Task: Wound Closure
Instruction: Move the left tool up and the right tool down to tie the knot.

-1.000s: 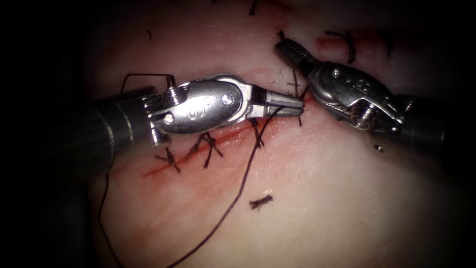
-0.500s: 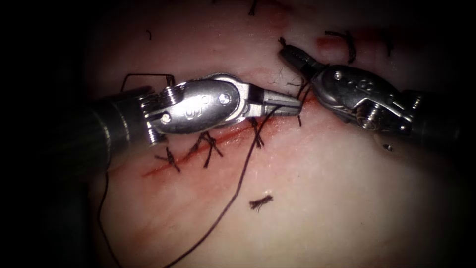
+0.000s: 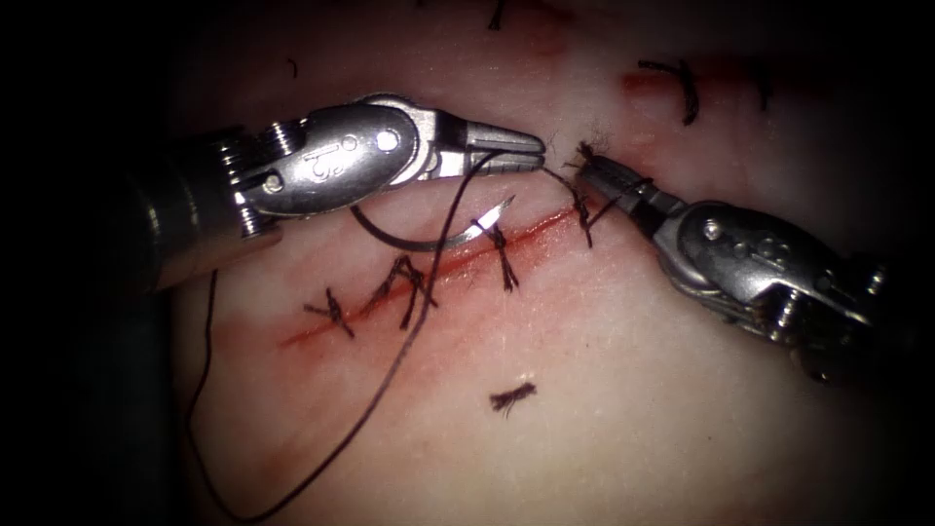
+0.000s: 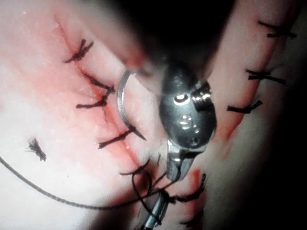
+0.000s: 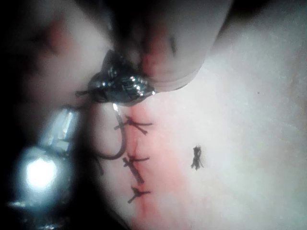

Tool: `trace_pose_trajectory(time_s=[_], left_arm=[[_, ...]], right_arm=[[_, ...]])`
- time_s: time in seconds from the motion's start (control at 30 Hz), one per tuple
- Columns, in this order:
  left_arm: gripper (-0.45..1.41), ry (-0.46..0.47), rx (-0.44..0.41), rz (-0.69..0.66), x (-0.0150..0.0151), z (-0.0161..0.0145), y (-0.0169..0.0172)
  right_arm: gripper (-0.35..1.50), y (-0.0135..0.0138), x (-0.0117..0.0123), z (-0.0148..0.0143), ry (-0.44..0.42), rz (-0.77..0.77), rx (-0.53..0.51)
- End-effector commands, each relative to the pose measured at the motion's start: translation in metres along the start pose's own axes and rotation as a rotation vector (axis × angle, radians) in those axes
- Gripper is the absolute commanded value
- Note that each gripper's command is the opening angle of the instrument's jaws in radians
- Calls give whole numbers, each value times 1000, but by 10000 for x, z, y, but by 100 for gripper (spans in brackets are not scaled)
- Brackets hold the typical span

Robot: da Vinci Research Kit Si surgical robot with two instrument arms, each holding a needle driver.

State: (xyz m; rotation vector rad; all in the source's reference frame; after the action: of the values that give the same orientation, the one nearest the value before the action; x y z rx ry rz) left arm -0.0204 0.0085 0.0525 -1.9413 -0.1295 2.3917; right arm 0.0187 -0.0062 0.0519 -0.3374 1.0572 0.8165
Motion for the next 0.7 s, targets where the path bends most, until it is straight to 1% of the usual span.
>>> trace_pose_trajectory(time_s=[0.03, 0.17, 0.37, 0.53, 0.7], left_arm=[[-35, -1, 4, -3, -2, 4, -9], [-35, -19, 15, -13, -5, 2, -23], [-35, -32, 43, -41, 4, 4, -62], [-35, -50, 61, -49, 4, 8, -77], [-35, -83, 89, -53, 2, 6, -88]], right_arm=[[-35, -5, 0, 3, 6, -16, 6], [-35, -11, -6, -3, 13, -35, 38], [-35, -12, -19, -16, 5, -50, 69], [-35, -18, -18, -27, 7, -53, 84], [-35, -25, -16, -31, 9, -66, 90]])
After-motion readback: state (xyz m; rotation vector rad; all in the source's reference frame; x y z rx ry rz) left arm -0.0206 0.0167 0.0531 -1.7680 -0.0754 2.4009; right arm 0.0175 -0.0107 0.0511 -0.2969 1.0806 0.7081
